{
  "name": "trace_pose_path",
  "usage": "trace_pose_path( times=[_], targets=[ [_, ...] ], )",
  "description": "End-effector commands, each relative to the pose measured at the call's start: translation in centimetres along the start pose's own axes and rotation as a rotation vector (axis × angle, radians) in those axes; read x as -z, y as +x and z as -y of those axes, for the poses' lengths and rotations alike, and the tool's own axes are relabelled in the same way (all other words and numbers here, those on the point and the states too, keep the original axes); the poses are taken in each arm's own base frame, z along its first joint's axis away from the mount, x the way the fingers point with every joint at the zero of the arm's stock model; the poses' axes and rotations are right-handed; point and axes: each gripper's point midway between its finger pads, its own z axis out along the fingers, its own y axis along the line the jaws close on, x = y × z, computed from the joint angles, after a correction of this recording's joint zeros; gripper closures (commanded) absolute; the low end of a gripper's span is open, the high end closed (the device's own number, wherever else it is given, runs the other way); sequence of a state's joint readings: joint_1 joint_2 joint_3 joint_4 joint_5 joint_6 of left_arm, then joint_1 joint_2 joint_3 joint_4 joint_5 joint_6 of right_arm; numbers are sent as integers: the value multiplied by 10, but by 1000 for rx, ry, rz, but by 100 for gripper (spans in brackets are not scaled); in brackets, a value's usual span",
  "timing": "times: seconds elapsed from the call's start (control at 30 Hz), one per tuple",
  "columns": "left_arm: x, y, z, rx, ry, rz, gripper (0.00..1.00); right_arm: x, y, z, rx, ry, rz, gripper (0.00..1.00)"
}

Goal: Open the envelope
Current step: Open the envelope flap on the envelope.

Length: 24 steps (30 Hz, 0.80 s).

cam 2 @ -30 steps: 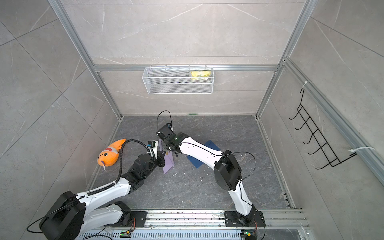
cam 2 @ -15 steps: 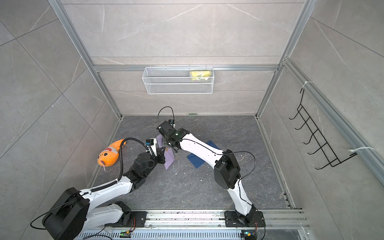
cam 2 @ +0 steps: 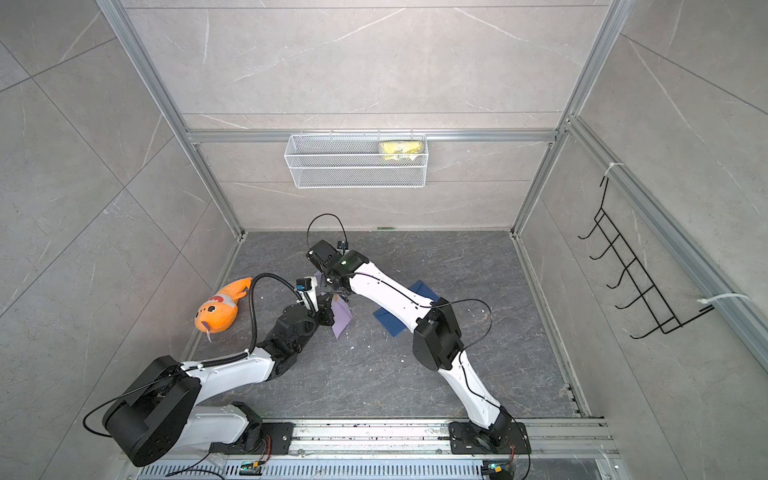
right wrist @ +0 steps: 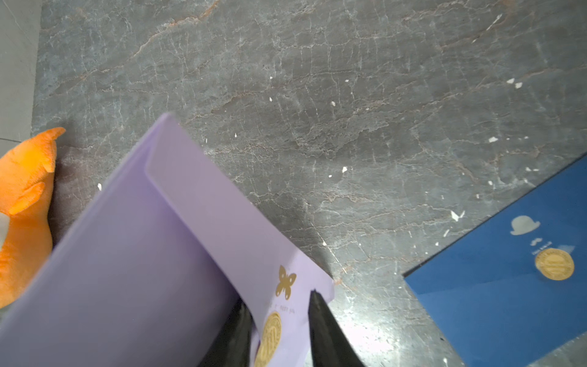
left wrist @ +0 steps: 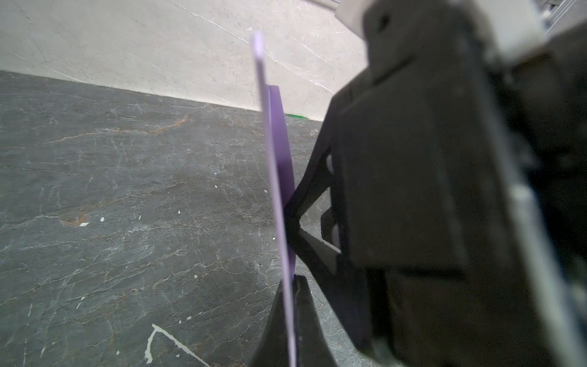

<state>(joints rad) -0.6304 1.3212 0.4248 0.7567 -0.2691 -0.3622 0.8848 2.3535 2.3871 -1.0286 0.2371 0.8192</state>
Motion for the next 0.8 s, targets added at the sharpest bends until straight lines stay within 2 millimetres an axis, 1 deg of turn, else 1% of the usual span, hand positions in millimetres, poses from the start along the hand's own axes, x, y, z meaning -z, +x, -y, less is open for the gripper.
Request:
trace_pose_path(
  times=[0.0, 0.07, 0.17, 0.33, 0.43, 0.5, 0.53, 0.57, 0.77],
  targets=[
    [-1, -34, 15, 1, 38, 112, 100, -3, 18, 12, -27, 88, -88, 67],
    [0, -36, 16, 1, 40, 116, 100, -3, 17, 13, -26, 105, -92, 74],
    [1, -37, 15, 1, 39, 119, 100, -7, 19, 15, -21, 121, -100, 83],
    [2, -35, 15, 4, 44, 113, 100, -8, 18, 13, -20, 112, -91, 84],
    [2, -35, 14, 8, 40, 114, 100, -7, 16, 14, -21, 112, -84, 93],
    [2, -36, 15, 9, 41, 117, 100, -6, 16, 15, -22, 114, -84, 95],
    [2, -36, 15, 6, 41, 116, 100, -5, 16, 14, -20, 112, -84, 99],
    [2, -36, 15, 5, 41, 115, 100, -5, 16, 15, -20, 112, -85, 100],
    [1, -37, 16, -7, 38, 107, 100, -1, 16, 18, -12, 123, -83, 100]
  ],
)
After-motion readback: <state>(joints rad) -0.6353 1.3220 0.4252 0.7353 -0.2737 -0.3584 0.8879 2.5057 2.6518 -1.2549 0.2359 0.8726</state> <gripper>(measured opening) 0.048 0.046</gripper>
